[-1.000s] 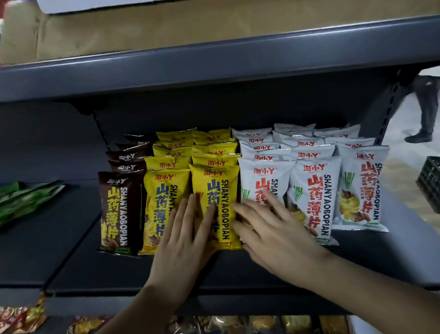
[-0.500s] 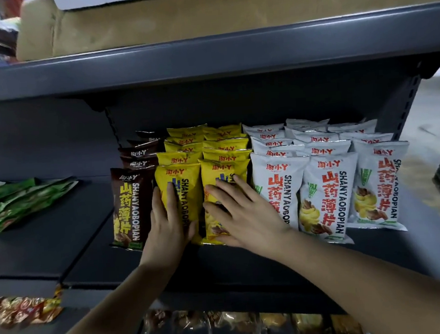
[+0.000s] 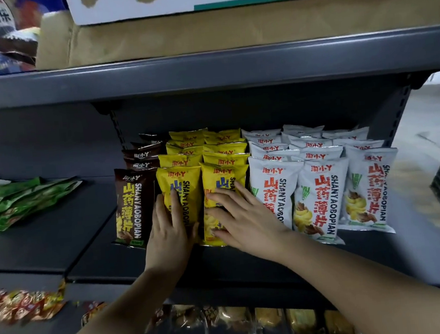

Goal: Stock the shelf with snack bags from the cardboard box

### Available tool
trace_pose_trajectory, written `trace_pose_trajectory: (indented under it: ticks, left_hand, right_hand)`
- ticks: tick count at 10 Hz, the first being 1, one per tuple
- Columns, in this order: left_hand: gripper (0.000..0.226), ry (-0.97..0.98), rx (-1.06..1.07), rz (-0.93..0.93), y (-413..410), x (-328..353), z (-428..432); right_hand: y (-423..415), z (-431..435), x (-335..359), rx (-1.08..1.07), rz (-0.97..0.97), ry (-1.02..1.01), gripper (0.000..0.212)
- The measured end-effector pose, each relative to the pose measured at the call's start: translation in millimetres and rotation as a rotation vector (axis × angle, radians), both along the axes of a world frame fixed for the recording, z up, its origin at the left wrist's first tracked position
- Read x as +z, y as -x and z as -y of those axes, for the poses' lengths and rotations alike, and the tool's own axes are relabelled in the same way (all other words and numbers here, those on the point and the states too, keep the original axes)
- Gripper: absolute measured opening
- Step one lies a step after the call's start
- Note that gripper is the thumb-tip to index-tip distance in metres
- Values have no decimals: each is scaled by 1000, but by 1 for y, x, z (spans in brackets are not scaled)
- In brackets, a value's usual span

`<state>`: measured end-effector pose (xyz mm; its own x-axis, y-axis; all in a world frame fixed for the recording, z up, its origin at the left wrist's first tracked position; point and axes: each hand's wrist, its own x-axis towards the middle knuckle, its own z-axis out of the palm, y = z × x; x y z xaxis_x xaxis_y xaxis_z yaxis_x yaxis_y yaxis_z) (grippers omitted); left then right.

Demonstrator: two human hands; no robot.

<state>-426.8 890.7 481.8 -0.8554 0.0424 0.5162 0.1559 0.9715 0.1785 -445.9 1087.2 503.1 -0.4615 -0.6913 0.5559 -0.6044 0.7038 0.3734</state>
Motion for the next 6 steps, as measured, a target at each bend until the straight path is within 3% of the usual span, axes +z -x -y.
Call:
trace_pose_trajectory:
  ticks: [1, 3, 4, 6]
  left_hand:
    - [78, 45, 28, 22, -7, -2, -2]
    - [87, 156, 74, 107, -29, 9, -14]
    - [77, 184, 72, 96, -45, 14, -20]
    - [67, 131, 57, 112, -73, 15, -30]
  right_hand:
    - [-5, -9, 6, 32, 1, -38, 38]
    - [-27, -36, 21, 42, -18, -31, 30]
    - [-41, -57, 27, 15, 36, -29, 24]
    - [-74, -100, 34, -42, 87, -28, 17]
